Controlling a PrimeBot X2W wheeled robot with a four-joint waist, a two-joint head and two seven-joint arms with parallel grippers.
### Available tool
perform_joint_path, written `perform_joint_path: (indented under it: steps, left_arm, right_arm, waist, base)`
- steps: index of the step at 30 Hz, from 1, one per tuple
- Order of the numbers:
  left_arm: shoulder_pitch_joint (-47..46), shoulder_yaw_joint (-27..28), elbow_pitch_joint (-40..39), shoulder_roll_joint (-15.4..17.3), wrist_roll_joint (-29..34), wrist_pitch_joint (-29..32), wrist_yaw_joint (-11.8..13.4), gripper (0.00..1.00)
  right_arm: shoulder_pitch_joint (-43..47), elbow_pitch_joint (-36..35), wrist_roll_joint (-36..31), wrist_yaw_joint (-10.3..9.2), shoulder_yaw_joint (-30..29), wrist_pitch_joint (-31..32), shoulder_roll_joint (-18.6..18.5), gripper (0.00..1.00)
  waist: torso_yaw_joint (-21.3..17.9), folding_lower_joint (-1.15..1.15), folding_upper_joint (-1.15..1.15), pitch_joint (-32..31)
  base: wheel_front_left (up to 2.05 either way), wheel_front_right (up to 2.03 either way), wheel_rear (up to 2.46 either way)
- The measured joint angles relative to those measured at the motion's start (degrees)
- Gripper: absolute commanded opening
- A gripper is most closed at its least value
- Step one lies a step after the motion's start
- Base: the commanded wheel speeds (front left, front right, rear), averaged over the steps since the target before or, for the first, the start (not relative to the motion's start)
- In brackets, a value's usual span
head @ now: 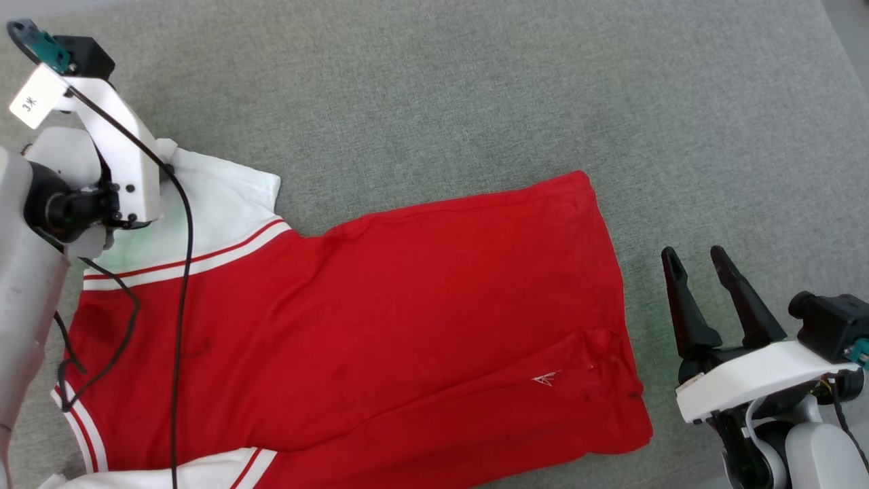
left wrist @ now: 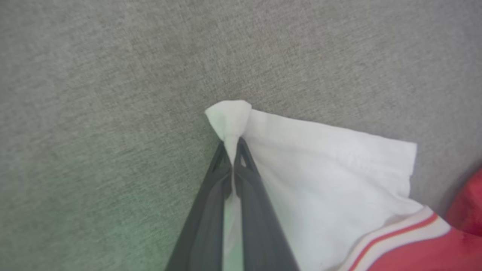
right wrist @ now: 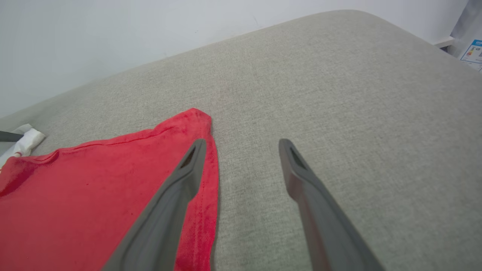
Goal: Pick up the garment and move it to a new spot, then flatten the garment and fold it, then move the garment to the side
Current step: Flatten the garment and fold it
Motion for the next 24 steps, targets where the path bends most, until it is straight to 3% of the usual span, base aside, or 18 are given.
perform_joint_path:
  steps: [11, 24]
  left_arm:
    - [0.2, -1.8, 1.2, -3.8, 2.3, -11.4, -0.7, 0.0]
    - [-2.8, -4.8, -2.7, -7.4, 3.3, -19.1, -1.0, 0.0]
  right_arm:
    - [-6.2, 9.7, -0.2, 0.0, -3.7, 11.1, -0.4, 1.0]
    - [-20.9, 18.3, -0.7, 0.0, -2.3, 35.7, -8.4, 1.0]
  waist:
    - [3.5, 0.0, -0.01, -4.1]
    - [12.6, 0.0, 0.0, -6.7]
  base:
    - [0.0, 0.0, 0.0]
    - [0.0, 0.0, 0.0]
